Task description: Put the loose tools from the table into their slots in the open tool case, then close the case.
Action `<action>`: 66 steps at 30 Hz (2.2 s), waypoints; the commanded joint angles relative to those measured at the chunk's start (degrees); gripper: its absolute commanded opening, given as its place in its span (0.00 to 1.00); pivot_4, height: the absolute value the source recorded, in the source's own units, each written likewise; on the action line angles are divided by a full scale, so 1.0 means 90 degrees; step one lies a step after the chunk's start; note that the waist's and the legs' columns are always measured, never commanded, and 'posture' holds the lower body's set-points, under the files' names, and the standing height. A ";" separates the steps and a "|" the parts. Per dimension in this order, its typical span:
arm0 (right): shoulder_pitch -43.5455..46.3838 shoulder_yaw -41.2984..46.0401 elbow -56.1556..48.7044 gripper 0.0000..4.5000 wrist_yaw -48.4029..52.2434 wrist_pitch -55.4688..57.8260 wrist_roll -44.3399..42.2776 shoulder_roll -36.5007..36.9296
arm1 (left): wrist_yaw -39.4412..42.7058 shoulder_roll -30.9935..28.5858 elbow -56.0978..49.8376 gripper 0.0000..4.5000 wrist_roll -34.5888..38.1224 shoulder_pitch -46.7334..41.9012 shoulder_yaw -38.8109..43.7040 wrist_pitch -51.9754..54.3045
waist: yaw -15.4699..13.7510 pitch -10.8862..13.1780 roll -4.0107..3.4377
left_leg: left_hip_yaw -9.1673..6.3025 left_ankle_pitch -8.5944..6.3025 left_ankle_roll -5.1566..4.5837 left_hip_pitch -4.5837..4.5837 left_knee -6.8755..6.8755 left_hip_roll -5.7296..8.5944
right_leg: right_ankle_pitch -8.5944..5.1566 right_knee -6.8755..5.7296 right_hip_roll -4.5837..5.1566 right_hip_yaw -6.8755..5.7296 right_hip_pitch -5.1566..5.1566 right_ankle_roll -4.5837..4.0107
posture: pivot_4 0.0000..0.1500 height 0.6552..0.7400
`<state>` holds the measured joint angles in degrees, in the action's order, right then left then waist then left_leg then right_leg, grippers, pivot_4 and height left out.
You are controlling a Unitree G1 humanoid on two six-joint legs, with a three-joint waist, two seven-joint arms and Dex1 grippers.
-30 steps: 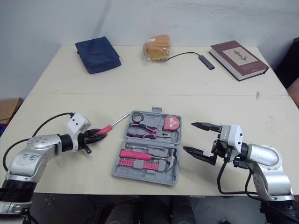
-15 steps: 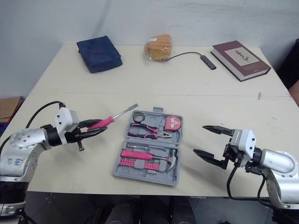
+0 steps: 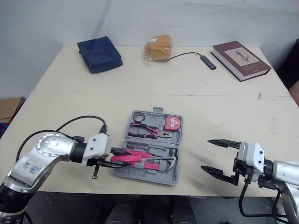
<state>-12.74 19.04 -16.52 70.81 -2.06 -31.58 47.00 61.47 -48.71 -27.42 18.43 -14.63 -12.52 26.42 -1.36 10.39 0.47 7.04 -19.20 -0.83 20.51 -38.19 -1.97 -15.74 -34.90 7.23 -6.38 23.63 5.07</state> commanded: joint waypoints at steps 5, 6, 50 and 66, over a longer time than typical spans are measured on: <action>-0.0399 -0.0233 -0.0926 1.00 -0.0063 0.0212 -0.0252 -0.0172 | -0.0007 -0.0029 -0.0174 0.12 -0.0454 -0.0126 -0.0446 0.0134 | -0.0004 0.0000 0.0000 | -0.0007 0.0000 -0.0001 0.0005 0.0000 0.0000 | 0.0000 0.0004 0.0001 0.0009 0.0000 0.0000 | 1.00 1.00; -0.0412 -0.0276 -0.1014 1.00 -0.0099 0.0252 -0.0269 -0.0199 | -0.0032 -0.0003 -0.0166 0.12 -0.0491 -0.0154 -0.0467 0.0145 | -0.0001 0.0000 0.0000 | -0.0006 0.0000 -0.0001 0.0004 -0.0001 0.0000 | 0.0000 0.0004 0.0001 0.0009 0.0000 0.0000 | 1.00 1.00; -0.0318 -0.0336 -0.0354 1.00 -0.0137 -0.0050 0.0212 -0.0310 | 0.0680 0.1378 0.1465 0.01 -0.0262 0.0248 -0.0299 -0.2252 | -0.0003 0.0000 0.0000 | -0.0008 -0.0001 -0.0015 0.0002 -0.0014 0.0009 | 0.0001 -0.0004 0.0009 -0.0017 -0.0008 0.0002 | 1.00 1.00; -0.0475 -0.0298 -0.0282 1.00 -0.0239 -0.0160 0.0277 -0.0329 | 0.0633 0.1221 0.1772 0.01 -0.0958 0.0184 -0.0965 -0.1802 | -0.0004 -0.0004 -0.0003 | -0.0010 -0.0001 -0.0016 -0.0007 -0.0013 0.0008 | 0.0001 -0.0004 0.0021 -0.0018 -0.0016 0.0002 | 1.00 1.00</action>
<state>-16.75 14.77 -18.41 68.90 -2.50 -28.53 44.15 67.36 -36.49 -13.04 13.35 -14.05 -19.17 8.72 -1.39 10.35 0.45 6.95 -19.21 -0.98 20.42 -38.31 -1.90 -15.73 -34.93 7.42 -6.55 23.46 5.09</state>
